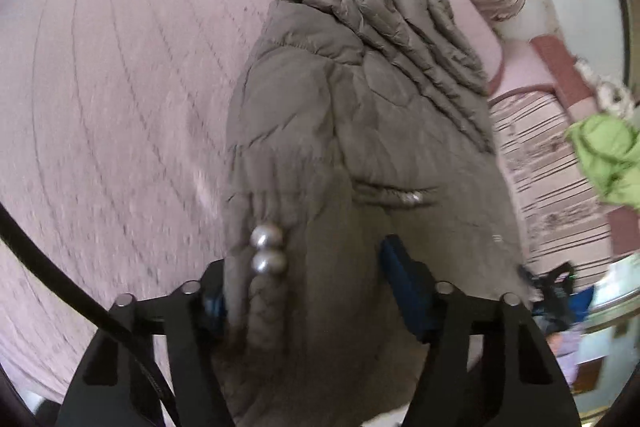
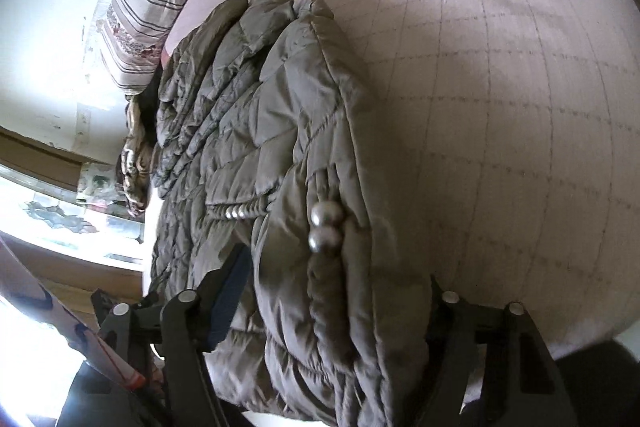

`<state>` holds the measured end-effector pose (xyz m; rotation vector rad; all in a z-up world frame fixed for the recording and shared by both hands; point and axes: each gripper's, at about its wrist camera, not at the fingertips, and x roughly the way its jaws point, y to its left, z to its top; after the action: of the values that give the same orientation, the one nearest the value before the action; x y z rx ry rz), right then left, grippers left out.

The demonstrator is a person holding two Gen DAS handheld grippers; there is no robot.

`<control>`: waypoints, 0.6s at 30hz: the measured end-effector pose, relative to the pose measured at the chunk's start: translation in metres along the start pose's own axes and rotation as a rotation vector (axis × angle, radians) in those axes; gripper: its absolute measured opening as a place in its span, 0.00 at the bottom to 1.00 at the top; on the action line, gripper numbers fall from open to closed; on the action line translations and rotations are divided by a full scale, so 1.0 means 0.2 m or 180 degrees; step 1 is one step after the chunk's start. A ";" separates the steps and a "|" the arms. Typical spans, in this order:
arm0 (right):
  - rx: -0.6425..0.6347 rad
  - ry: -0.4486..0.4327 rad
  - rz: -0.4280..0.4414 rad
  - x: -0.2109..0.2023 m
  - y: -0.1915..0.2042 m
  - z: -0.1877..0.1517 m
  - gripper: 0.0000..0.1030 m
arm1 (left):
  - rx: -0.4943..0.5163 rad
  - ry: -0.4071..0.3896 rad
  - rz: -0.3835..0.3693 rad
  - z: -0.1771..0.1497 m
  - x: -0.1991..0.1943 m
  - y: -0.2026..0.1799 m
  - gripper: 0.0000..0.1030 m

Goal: Fold large clothes
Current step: 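Grasp the beaded front edge of the coat with both grippers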

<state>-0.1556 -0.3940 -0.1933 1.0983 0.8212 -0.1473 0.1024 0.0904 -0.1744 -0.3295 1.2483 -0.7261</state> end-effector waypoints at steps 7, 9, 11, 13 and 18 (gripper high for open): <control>-0.0138 0.0094 0.0003 0.00 0.03 -0.04 0.69 | -0.0156 -0.0075 -0.0273 -0.10 -0.03 0.06 0.61; -0.0162 0.0120 -0.0018 0.01 0.03 -0.06 0.69 | -0.0128 -0.0105 -0.0254 -0.12 -0.03 0.05 0.61; -0.0191 0.0135 -0.0026 0.01 0.04 -0.09 0.69 | -0.0103 -0.0111 -0.0252 -0.12 -0.02 0.04 0.61; -0.0233 0.0149 -0.0026 0.00 0.04 -0.11 0.69 | -0.0093 -0.0101 -0.0264 -0.12 -0.02 0.03 0.61; -0.0307 0.0200 -0.0024 -0.01 0.06 -0.17 0.69 | -0.0012 -0.0077 -0.0278 -0.15 -0.02 0.02 0.61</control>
<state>-0.1688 -0.3602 -0.1915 1.0133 0.8799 -0.0788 0.0756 0.0996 -0.1832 -0.3968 1.2185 -0.7926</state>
